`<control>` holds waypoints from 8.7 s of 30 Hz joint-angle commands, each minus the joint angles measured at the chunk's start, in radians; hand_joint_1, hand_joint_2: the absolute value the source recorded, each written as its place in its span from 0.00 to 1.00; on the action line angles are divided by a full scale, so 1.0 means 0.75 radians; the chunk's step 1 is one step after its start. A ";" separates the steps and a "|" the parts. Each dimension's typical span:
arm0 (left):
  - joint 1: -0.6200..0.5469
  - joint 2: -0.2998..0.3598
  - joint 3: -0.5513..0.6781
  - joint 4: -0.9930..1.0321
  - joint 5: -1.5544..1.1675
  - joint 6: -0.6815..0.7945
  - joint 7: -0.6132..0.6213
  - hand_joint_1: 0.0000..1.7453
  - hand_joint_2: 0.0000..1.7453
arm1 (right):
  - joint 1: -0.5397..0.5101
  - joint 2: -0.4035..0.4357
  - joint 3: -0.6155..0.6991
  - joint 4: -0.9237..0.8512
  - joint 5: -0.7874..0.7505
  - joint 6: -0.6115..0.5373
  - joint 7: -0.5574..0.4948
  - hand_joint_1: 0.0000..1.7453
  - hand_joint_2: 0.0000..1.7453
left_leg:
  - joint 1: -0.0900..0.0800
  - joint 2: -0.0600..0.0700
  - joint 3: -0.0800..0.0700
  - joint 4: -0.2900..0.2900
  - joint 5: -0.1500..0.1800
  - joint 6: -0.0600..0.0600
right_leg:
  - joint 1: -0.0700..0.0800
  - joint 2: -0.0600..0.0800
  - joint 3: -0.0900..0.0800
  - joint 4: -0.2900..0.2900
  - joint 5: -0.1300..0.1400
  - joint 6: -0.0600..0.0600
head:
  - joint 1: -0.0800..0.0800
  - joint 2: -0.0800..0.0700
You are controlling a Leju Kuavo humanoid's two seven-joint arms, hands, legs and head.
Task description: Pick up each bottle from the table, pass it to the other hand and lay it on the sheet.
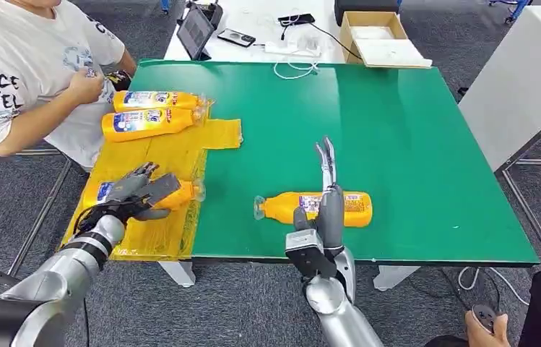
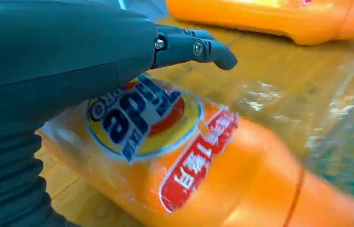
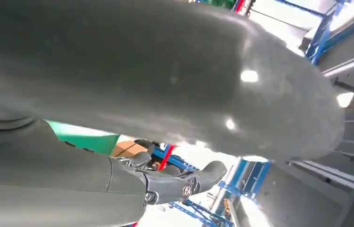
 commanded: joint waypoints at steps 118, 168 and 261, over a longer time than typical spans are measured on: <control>0.488 -0.330 -0.011 -0.676 0.853 0.279 -0.557 0.00 1.00 | -0.694 -0.414 0.420 1.238 0.469 0.901 0.719 1.00 1.00 | 0.001 0.008 -0.001 0.000 -0.001 0.000 | 0.002 0.001 -0.002 -0.003 0.002 -0.002 | 0.000 0.000; 0.678 -0.295 -0.245 -1.060 1.193 -0.355 -0.377 0.00 1.00 | 0.080 -0.067 -0.335 0.065 0.138 0.044 0.012 1.00 1.00 | 0.001 0.011 -0.009 0.000 -0.003 0.000 | 0.003 0.009 -0.011 -0.002 0.002 -0.006 | 0.000 0.000; 0.411 -0.266 0.060 -0.936 0.940 0.259 -0.463 1.00 1.00 | 0.167 -0.009 0.003 -0.180 -0.023 0.301 -0.046 0.00 0.00 | 0.003 0.009 -0.016 0.002 -0.002 -0.001 | 0.004 0.005 -0.019 0.002 0.001 -0.008 | 0.001 0.000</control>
